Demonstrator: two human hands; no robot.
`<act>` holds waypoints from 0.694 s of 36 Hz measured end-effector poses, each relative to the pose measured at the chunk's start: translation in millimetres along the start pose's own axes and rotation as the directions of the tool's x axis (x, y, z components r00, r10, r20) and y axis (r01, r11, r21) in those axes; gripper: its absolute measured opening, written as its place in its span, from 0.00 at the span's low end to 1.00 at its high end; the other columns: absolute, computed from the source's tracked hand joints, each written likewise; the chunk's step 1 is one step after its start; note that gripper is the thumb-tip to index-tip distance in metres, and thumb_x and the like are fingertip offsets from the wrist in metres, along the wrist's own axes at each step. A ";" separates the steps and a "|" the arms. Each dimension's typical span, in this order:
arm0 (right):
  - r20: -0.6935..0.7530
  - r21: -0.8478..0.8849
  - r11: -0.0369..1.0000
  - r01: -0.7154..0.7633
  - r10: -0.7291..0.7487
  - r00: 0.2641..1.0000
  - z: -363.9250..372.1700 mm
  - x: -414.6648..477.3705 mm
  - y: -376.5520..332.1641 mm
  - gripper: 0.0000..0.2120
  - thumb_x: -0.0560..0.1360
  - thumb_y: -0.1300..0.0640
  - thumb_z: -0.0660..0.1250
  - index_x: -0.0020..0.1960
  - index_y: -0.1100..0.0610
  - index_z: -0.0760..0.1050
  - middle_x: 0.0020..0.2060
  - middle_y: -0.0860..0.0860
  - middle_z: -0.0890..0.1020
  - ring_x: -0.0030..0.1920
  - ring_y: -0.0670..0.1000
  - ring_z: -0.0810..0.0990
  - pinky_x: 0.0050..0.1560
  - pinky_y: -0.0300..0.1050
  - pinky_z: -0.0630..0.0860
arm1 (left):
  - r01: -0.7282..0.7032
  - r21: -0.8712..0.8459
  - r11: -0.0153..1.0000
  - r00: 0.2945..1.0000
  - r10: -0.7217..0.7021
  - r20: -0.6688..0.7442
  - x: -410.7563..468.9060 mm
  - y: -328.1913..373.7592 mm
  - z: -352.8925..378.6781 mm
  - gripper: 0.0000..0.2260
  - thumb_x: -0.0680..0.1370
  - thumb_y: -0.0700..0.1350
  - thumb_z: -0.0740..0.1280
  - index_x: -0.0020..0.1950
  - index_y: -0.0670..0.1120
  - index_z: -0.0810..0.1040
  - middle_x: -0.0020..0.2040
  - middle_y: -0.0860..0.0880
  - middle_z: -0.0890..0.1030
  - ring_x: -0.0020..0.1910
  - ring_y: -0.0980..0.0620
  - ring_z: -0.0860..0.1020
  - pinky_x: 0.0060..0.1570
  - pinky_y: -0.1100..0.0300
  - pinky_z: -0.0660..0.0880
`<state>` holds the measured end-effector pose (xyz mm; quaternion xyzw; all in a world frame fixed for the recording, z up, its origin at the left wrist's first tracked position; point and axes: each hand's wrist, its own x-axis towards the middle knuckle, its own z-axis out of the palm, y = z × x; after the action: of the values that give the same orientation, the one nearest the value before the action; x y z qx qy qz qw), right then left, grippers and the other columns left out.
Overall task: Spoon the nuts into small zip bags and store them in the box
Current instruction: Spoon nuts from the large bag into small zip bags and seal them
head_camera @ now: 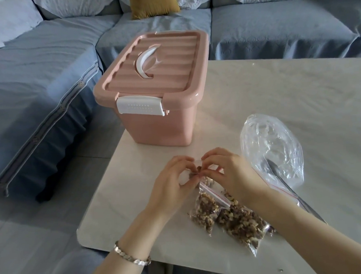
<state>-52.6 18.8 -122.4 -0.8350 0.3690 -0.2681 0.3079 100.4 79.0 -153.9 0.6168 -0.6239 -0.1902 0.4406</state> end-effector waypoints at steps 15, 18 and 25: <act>0.091 0.016 0.991 -0.133 0.131 0.987 -13.5 -9.6 5.9 0.02 0.68 0.56 0.74 0.40 0.51 0.82 0.35 0.41 0.79 0.35 0.39 0.75 0.40 0.31 0.71 | 0.238 -0.209 0.949 0.970 -0.219 0.109 -2.5 18.7 -2.2 0.10 0.69 0.39 0.74 0.40 0.56 0.82 0.39 0.56 0.84 0.42 0.57 0.82 0.47 0.60 0.78; 0.075 0.099 0.973 -0.209 0.203 0.976 -14.0 -13.2 7.2 0.10 0.68 0.57 0.74 0.35 0.43 0.77 0.32 0.40 0.80 0.37 0.39 0.77 0.40 0.32 0.74 | 0.291 -0.280 0.915 0.957 -0.283 0.070 -3.3 21.3 1.4 0.11 0.68 0.36 0.74 0.35 0.53 0.81 0.35 0.54 0.84 0.37 0.56 0.82 0.41 0.63 0.77; 0.006 0.301 0.901 -0.311 0.324 0.946 -9.7 -18.2 8.9 0.14 0.68 0.61 0.74 0.41 0.44 0.74 0.35 0.43 0.83 0.35 0.46 0.80 0.41 0.40 0.77 | 0.326 -0.324 0.888 0.938 -0.346 -0.005 -3.6 24.6 7.3 0.13 0.69 0.36 0.74 0.41 0.52 0.73 0.31 0.55 0.82 0.32 0.60 0.79 0.35 0.68 0.73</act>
<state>-73.8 25.2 -126.2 -0.7015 0.4622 -0.2851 0.4615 79.3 84.2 -139.8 0.6419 -0.4546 -0.3424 0.5139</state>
